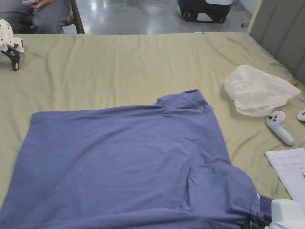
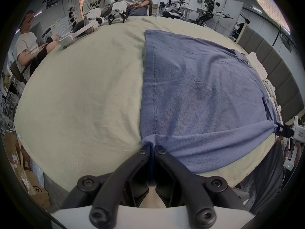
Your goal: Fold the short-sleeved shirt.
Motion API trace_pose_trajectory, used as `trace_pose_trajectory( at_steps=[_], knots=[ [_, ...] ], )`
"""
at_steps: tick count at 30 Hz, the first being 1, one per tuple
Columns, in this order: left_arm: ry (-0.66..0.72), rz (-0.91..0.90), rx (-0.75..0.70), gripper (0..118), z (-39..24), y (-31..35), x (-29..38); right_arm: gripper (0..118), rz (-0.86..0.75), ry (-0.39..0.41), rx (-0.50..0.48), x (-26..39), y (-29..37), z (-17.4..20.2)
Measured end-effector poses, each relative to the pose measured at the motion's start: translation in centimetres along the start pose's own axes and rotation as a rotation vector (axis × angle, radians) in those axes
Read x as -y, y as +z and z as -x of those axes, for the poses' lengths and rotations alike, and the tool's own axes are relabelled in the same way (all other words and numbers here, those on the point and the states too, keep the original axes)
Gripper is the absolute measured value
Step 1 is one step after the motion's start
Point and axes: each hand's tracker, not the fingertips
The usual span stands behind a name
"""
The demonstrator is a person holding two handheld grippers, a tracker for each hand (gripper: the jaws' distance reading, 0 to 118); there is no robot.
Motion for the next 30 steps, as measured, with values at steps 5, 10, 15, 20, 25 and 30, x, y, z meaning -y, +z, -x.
trace_pose_trajectory(
  at_steps=[5,10,15,20,25,30],
  knots=[
    [-0.006,-0.07,-0.001,1,0.1,1.2,0.4,3,-0.07,-0.025,0.008,-0.2,0.9,-0.1],
    [0.071,-0.172,0.051,1,0.9,3.3,-1.2,3,-0.171,0.002,0.005,-2.8,2.2,1.0],
    [-0.036,-0.254,0.017,0,0.2,3.1,-4.8,3,-0.224,0.009,-0.006,-7.5,1.2,1.9],
    [-0.035,-0.296,0.005,0,0.8,0.5,-9.6,3,-0.256,0.042,-0.01,-12.3,-1.8,2.5],
    [0.009,-0.324,0.027,0,1.0,-1.8,-13.2,3,-0.242,0.027,-0.021,-15.9,-5.4,2.5],
    [0.057,-0.317,0.045,0,1.4,-3.6,-15.9,3,-0.231,0.035,0.003,-18.3,-8.4,2.5]
  ],
)
